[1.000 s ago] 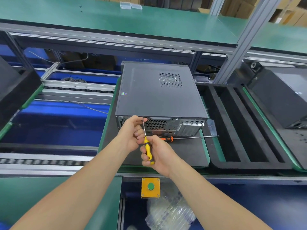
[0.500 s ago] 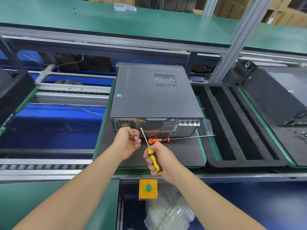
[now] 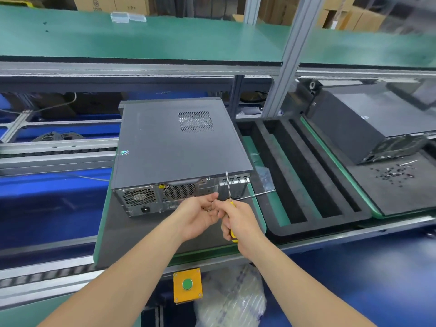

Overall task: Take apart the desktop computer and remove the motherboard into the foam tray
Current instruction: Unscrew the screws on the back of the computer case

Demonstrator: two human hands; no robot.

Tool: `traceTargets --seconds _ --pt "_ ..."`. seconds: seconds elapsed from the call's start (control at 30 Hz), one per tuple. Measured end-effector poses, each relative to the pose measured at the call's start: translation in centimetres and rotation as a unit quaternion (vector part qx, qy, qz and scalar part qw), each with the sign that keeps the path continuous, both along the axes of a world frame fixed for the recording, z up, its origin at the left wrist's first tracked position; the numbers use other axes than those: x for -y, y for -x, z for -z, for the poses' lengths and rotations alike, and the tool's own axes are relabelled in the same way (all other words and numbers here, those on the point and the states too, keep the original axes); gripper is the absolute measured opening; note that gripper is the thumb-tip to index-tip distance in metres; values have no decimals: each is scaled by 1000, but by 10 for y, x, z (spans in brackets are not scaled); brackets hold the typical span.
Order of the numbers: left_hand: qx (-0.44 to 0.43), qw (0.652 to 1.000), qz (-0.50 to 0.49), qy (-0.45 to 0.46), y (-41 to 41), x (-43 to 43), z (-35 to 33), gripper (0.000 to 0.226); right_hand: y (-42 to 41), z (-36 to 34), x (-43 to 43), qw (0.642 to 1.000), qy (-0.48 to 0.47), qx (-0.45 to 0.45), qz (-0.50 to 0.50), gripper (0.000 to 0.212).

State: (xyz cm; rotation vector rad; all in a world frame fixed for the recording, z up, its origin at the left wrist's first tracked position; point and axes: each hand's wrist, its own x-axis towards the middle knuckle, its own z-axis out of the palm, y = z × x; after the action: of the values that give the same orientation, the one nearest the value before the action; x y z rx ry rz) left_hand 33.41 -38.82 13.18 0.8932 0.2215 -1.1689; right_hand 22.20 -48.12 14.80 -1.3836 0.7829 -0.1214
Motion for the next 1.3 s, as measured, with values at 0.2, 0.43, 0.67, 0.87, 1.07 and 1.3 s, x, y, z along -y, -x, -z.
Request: traceTargets --seconds 0.2,0.43,0.67,0.87,1.07,1.3 --pt "-20 1000 -3 0 24 63 2 31 17 7 65 999 40 -11 30 24" --pt "64 997 23 -48 61 182 3 33 39 16 185 998 33 -11 43 28" --pt "66 986 -13 -152 55 302 -1 46 49 33 303 992 35 -87 82 23" --pt "101 966 8 -238 48 379 17 40 55 52 355 987 35 -133 78 19" --pt "132 945 73 -289 45 448 40 24 63 70 384 986 17 -146 84 24" --pt "83 906 149 -387 54 468 70 35 76 79 405 982 -6 -159 107 21"
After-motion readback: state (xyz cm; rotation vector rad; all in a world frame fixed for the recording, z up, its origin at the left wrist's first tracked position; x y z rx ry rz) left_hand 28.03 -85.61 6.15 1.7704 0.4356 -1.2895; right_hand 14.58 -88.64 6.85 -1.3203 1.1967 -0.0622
